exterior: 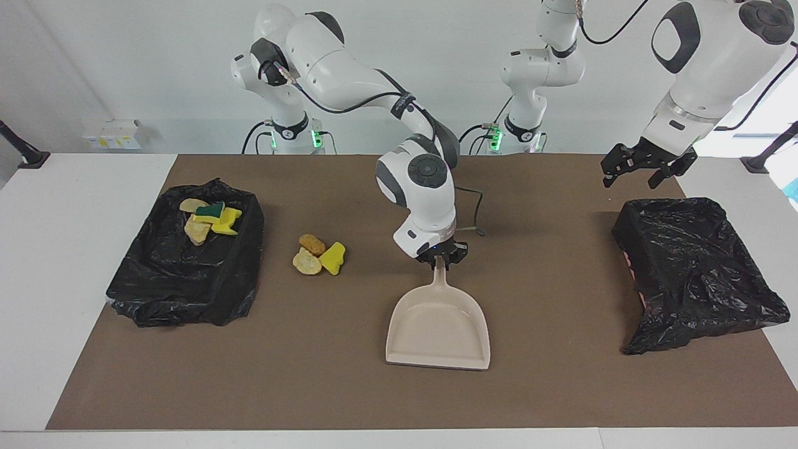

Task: Sweep and dump trash in bin
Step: 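Bring the empty dustpan back and set it on the table with the right gripper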

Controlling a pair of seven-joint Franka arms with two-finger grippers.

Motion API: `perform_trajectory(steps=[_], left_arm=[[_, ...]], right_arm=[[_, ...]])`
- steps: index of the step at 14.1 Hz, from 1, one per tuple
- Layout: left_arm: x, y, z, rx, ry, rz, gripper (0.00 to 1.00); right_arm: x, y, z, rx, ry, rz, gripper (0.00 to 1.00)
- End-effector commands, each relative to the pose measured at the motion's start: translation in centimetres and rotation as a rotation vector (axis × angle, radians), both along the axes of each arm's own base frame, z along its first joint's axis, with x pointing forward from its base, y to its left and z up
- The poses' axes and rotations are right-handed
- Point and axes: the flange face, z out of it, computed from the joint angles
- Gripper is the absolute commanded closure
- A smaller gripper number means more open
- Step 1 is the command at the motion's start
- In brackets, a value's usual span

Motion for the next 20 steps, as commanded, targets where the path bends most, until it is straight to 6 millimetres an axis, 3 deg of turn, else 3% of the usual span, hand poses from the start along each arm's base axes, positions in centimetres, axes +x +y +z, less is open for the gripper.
perform_trajectory(steps=[1,3,5,8,9,11,13,15,19,20], left_arm=[[-0.5,0.0,0.1,0.019,-0.006,-0.004,0.00],[-0.5,0.0,0.2,0.019,-0.007,-0.004,0.00],[-0.5,0.0,0.2,0.019,-0.006,-0.003,0.00],[-0.5,0.1,0.2,0.019,-0.006,-0.003,0.00],[-0.5,0.0,0.2,0.019,-0.007,-0.004,0.00],[-0.5,0.1,0.2,0.018,-0.006,-0.006,0.00],[-0.5,0.0,0.1,0.018,-0.007,-0.006,0.00],[-0.7,0.0,-0.2,0.017,-0.006,-0.003,0.00],[-0.1,-1.2,-1.8,-0.042,-0.077,-0.003,0.00],[0.2,-2.8,-2.4,-0.044,-0.088,-0.024,0.00]], right_arm=[[-1.0,0.1,4.1,0.040,-0.001,0.033,0.00],[-3.0,-0.2,8.3,0.018,0.017,0.052,0.00],[-6.4,-0.6,11.8,0.030,0.063,0.066,0.00],[-13.3,-1.6,14.0,0.023,0.104,0.091,0.00],[-16.3,-0.5,13.4,0.011,0.123,0.118,0.00],[-20.8,-0.8,12.1,0.008,0.172,0.137,0.00],[-24.3,-1.4,10.4,0.040,0.197,0.138,0.00],[-27.6,-0.2,7.5,0.027,0.228,0.168,0.00],[-30.4,0.3,1.7,0.036,0.189,0.156,0.00],[-30.5,0.2,0.6,0.036,0.192,0.147,0.00]])
